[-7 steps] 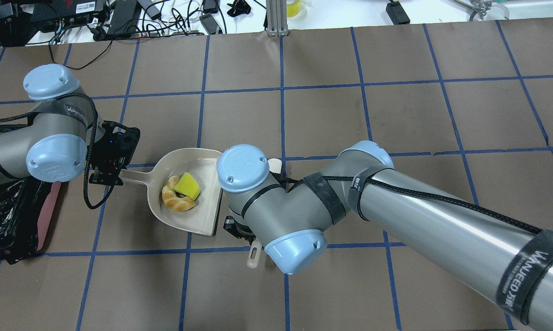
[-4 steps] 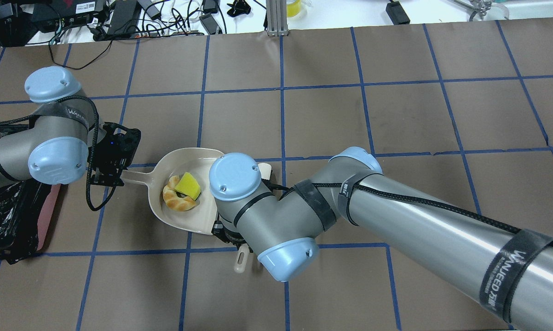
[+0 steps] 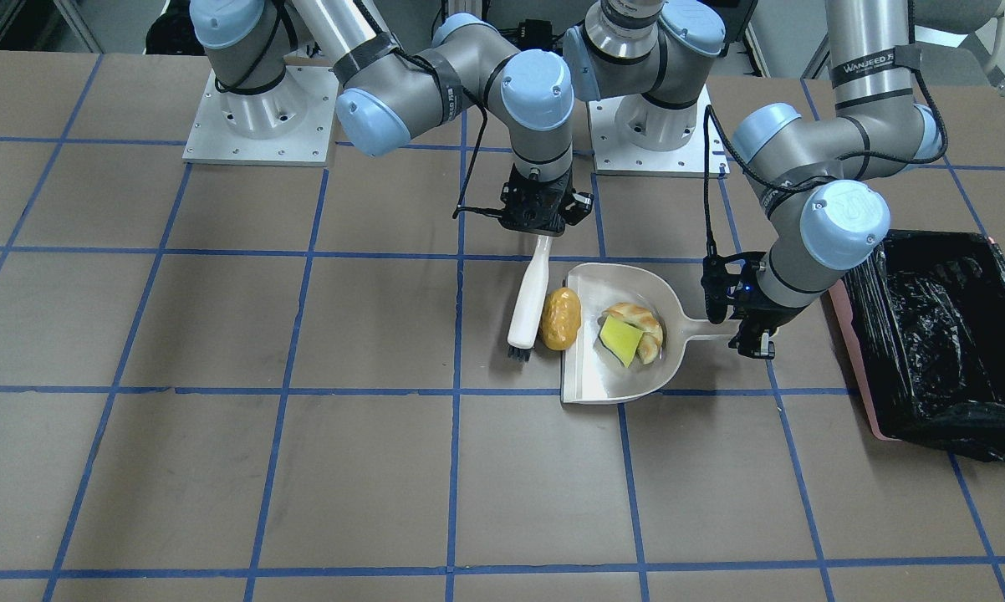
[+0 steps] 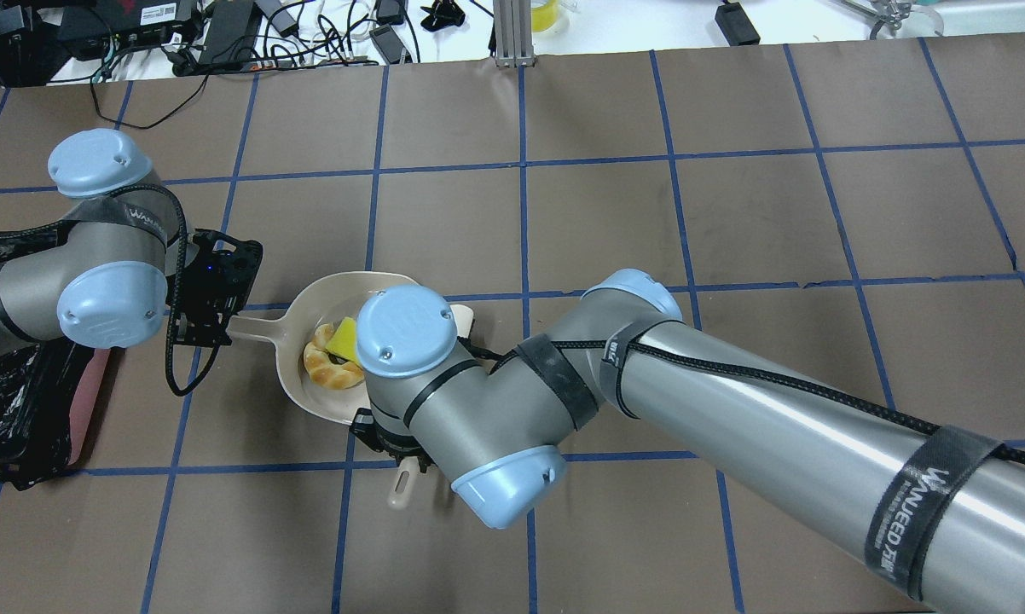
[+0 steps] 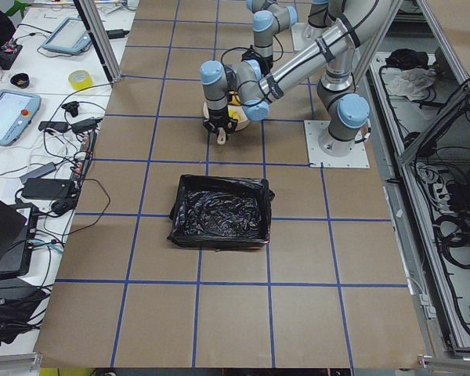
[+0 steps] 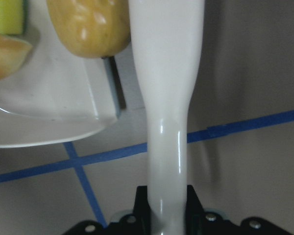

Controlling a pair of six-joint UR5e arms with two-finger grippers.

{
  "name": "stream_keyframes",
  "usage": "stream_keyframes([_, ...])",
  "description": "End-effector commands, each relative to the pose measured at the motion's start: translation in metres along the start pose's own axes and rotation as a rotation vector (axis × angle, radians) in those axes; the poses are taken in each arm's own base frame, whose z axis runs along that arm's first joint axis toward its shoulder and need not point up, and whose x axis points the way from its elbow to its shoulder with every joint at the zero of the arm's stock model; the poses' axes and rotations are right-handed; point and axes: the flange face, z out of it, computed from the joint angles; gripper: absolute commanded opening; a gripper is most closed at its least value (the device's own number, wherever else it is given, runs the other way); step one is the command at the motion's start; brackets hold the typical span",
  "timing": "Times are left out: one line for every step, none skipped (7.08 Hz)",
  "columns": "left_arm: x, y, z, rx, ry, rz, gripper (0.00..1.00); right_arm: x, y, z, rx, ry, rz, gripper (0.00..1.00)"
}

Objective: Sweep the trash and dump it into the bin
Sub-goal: 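Sweep the yellow potato into the dustpan with the right-held brush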

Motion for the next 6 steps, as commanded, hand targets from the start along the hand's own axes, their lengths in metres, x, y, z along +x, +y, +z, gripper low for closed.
stream_keyframes([0.0, -0.001, 0.001, 0.002, 0.0, 0.0, 0.0, -0.04, -0.001, 0.001, -0.039, -0.091, 0.012, 0.0])
stream_keyframes([0.001, -0.001, 0.0, 0.003, -0.002, -0.002, 0.0, -0.057, -0.001, 0.006, -0.014, -0.153, 0.039, 0.0])
stream_keyframes([0.001, -0.001, 0.001, 0.003, 0.0, -0.015, 0.0, -0.078, -0.003, 0.009, -0.003, -0.189, 0.043, 0.0])
stream_keyframes([0.001, -0.001, 0.002, 0.004, 0.001, -0.017, 0.0, -0.103, 0.001, 0.005, -0.033, -0.23, 0.071, 0.0])
stream_keyframes([0.001, -0.001, 0.002, 0.004, -0.002, -0.017, 0.0, -0.121, -0.003, -0.006, -0.027, -0.258, 0.092, 0.0])
stream_keyframes([0.0, -0.001, 0.002, 0.004, -0.002, -0.017, 0.0, -0.121, -0.005, -0.004, -0.026, -0.237, 0.096, 0.0])
